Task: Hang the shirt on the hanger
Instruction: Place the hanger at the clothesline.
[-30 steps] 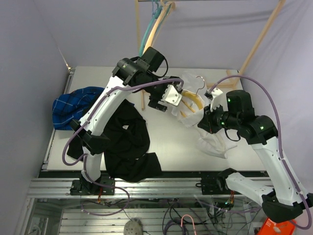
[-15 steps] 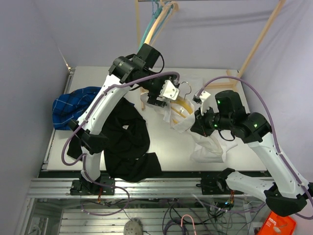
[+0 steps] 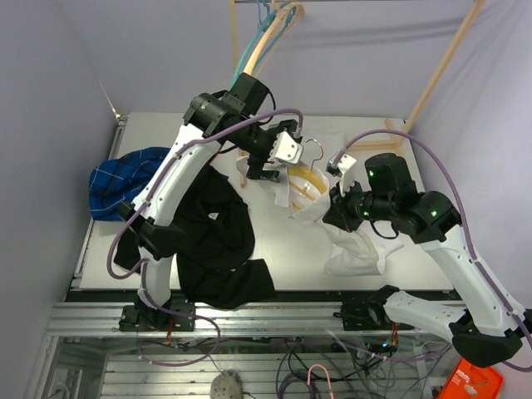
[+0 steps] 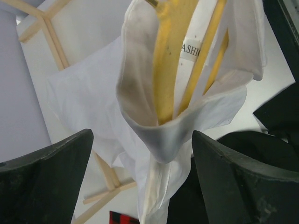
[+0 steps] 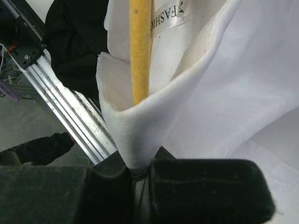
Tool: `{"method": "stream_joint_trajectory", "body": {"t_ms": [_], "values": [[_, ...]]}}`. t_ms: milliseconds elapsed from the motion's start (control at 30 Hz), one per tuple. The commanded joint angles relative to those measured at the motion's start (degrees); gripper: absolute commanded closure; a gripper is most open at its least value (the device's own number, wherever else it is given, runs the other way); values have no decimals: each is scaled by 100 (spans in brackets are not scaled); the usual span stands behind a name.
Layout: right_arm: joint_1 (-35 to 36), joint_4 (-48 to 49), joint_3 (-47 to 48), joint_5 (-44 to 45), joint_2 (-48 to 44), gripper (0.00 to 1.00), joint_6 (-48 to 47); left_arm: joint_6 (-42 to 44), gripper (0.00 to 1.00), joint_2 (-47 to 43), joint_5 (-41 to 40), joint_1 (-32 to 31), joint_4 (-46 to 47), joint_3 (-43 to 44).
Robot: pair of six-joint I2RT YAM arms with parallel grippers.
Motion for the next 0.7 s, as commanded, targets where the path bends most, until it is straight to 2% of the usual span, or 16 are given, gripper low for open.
{"method": "stream_joint_trajectory", "body": {"t_ms": [0, 33, 67, 200, 233, 300, 500, 667], "values": [[53, 267, 189, -167, 2, 100, -152, -62, 2, 188, 151, 20, -448, 393], [57, 282, 198, -166, 12, 100, -158, -18, 2, 121, 146, 21, -408, 282], [65, 293, 200, -166, 22, 100, -168, 65, 7, 42, 154, 21, -374, 134], [67, 437, 200, -213, 11, 100, -218, 150, 58, -95, 128, -50, -385, -110], [60, 492, 200, -214, -5, 100, -227, 176, 76, -78, 100, -84, -456, -72], [69, 579, 212, -147, -12, 100, -266, 80, 91, -95, 79, -119, -472, -82], [71, 933, 226, 10, -2, 100, -400, 241, 93, -422, 451, -117, -475, -487], [70, 1215, 226, -98, -162, 100, -474, 287, 93, -385, 540, 90, -479, -204]]}}
